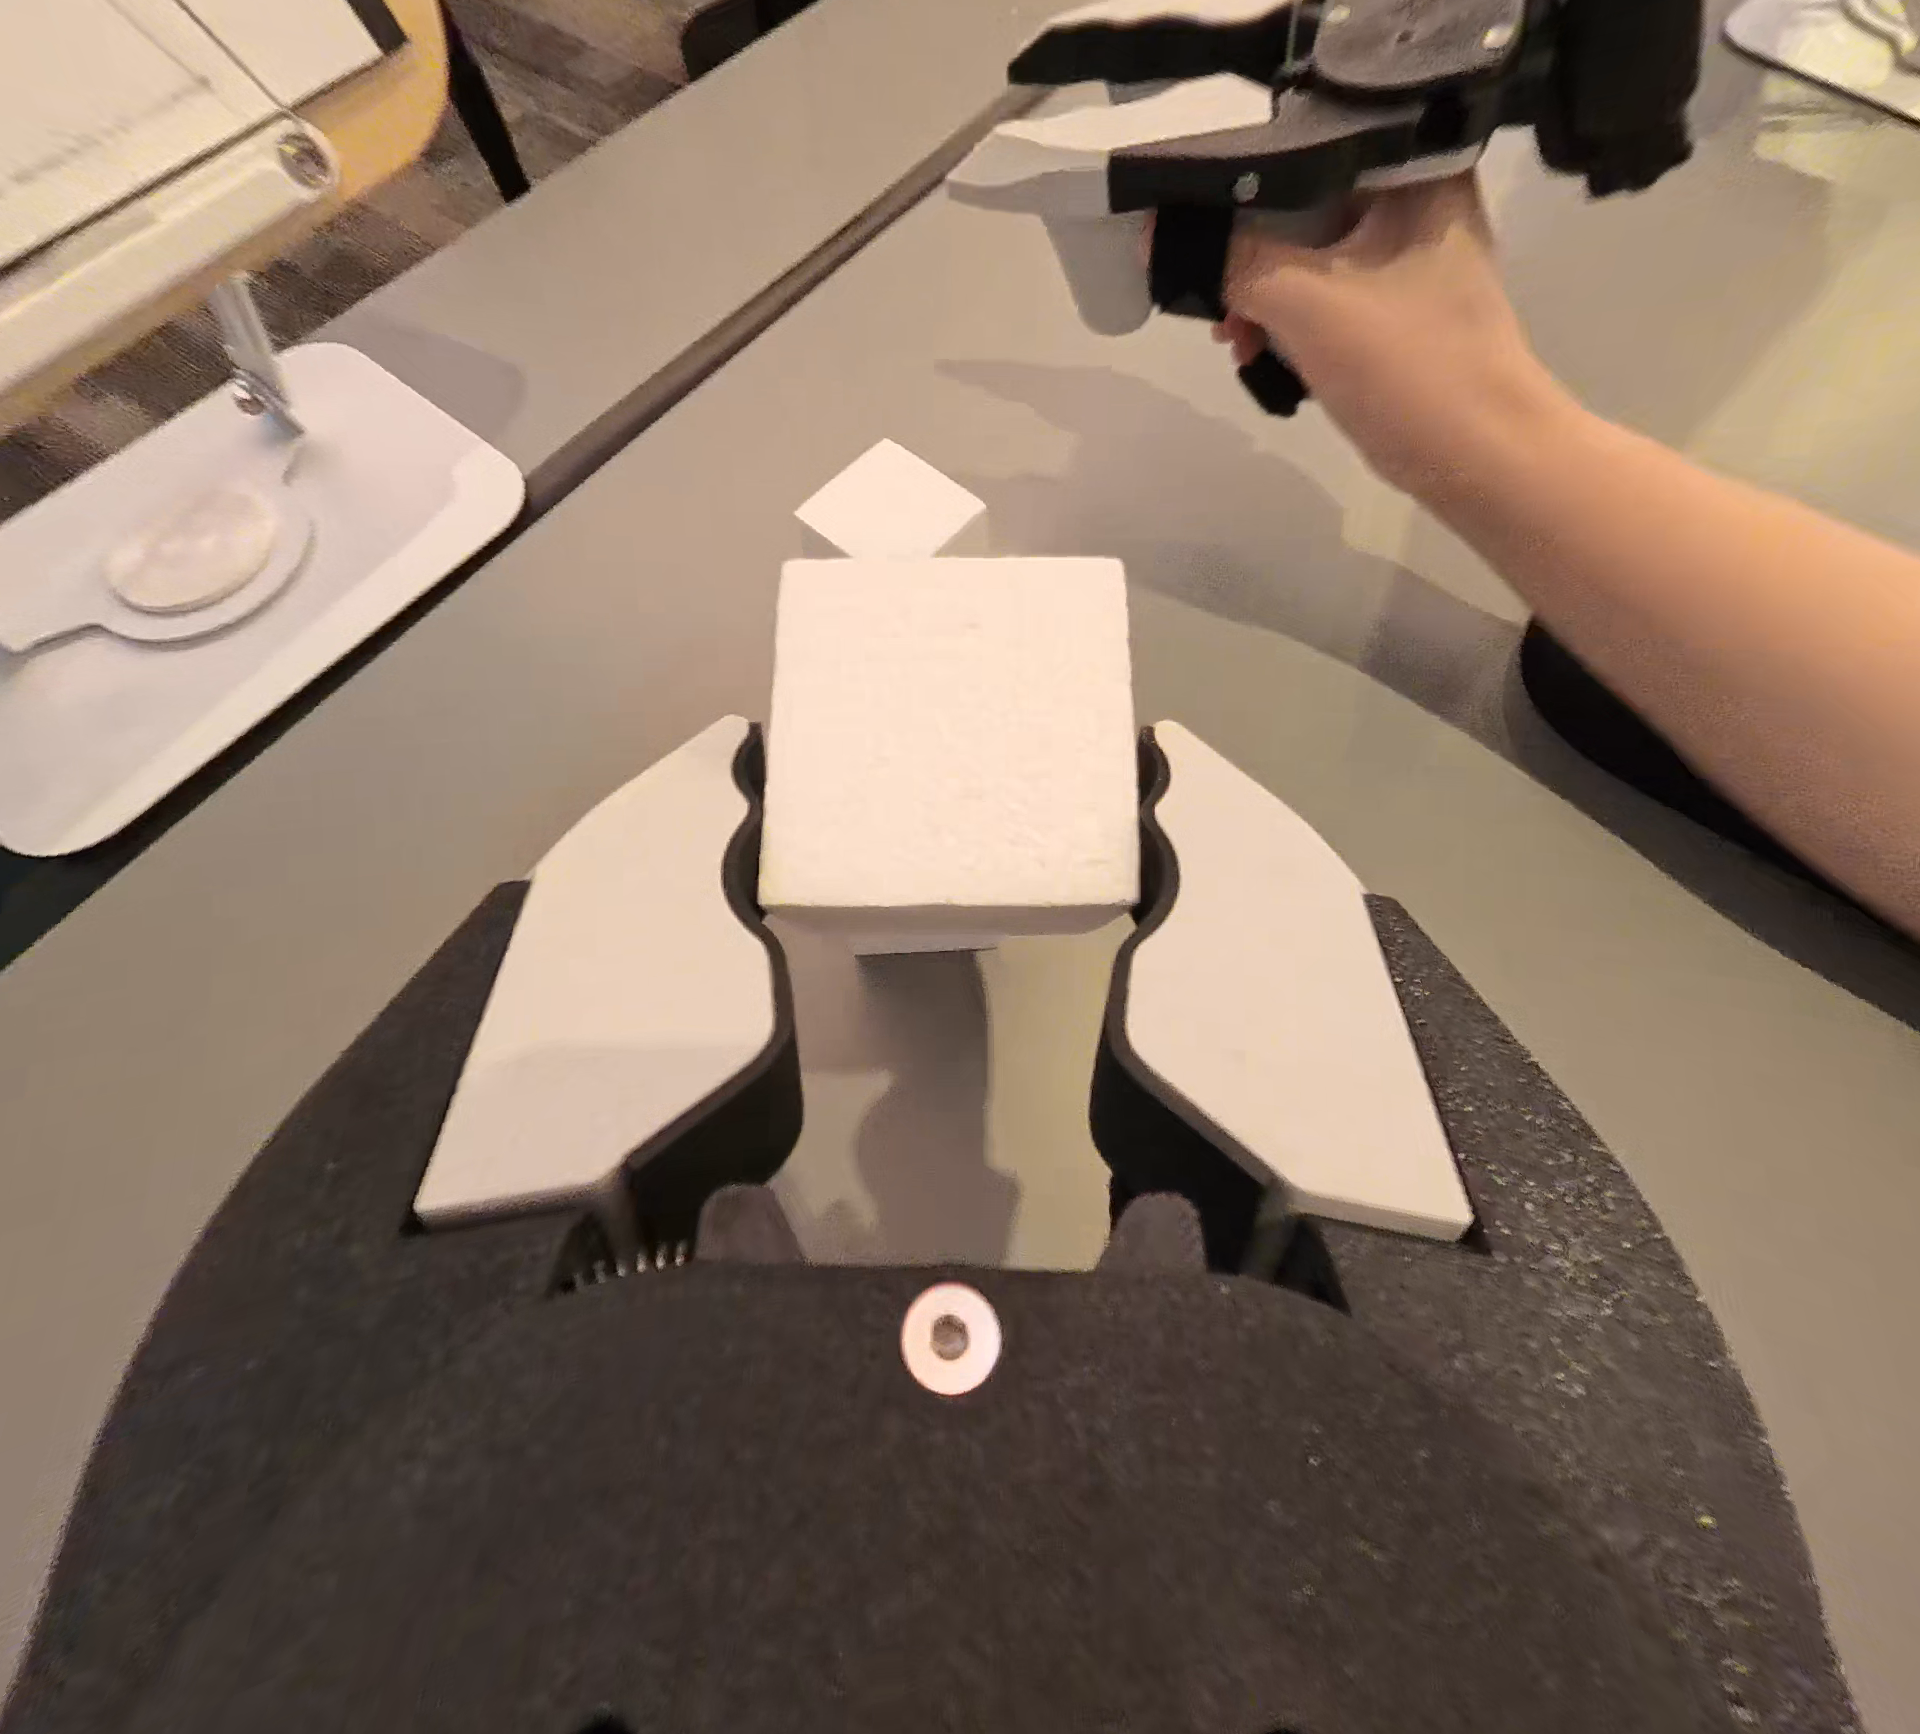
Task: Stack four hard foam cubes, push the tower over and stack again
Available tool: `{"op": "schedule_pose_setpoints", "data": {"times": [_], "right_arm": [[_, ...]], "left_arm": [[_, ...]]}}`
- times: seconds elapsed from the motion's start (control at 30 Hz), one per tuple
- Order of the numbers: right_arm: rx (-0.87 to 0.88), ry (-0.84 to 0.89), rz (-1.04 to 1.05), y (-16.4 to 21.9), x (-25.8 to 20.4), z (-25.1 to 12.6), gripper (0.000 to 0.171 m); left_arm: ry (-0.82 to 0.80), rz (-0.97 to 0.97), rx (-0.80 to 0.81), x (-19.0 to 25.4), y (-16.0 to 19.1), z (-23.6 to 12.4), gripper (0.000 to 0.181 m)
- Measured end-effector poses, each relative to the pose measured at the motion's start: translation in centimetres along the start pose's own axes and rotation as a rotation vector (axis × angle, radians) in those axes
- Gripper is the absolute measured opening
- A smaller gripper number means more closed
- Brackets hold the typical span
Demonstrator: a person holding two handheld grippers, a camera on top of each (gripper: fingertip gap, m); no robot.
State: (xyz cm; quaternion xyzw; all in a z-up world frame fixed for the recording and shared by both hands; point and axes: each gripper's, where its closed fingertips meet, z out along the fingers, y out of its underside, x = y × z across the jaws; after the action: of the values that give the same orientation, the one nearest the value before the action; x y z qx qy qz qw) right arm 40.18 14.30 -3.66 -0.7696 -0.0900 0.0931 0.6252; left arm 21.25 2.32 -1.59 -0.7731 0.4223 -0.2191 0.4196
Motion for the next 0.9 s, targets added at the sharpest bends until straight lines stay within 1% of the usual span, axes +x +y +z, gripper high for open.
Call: {"op": "schedule_pose_setpoints", "data": {"times": [0.07,0.13,0.23,0.3,0.37,0.5,0.6,0.73,0.9], "right_arm": [[0.006,0.033,0.029,2.0,0.7,0.2,0.06],[-0.086,0.022,0.053,2.9,0.7,0.4,0.061],[-0.096,0.057,0.023,2.7,1.2,-0.4,0.063],[-0.112,0.07,0.012,3.0,1.7,-0.7,0.063],[-0.118,0.068,0.038,3.3,2.1,-0.7,0.063],[-0.142,0.025,0.113,4.2,2.3,-0.3,0.063],[-0.165,0.015,0.129,4.8,2.3,-0.1,0.063],[-0.171,0.007,0.137,4.9,2.2,-0.1,0.063],[-0.175,0.007,0.138,5.0,2.2,-0.1,0.063]], "left_arm": [[-0.002,0.03,-0.025,-0.1,0.1,0.4,0.067],[-0.021,0.035,-0.034,-0.7,-0.1,0.7,0.067],[0.032,-0.017,-0.088,-0.5,0.6,1.5,0.067],[0.009,-0.017,-0.112,-1.1,1.1,2.0,0.067],[-0.014,-0.021,-0.11,-1.5,1.2,2.3,0.067],[0.06,-0.059,-0.067,-0.4,0.5,2.5,0.067],[0.014,-0.032,-0.088,-1.0,0.7,2.8,0.067],[0.025,-0.028,-0.097,-0.6,0.8,3.0,0.067],[0.001,-0.019,-0.125,-1.0,1.5,3.4,0.067]]}}
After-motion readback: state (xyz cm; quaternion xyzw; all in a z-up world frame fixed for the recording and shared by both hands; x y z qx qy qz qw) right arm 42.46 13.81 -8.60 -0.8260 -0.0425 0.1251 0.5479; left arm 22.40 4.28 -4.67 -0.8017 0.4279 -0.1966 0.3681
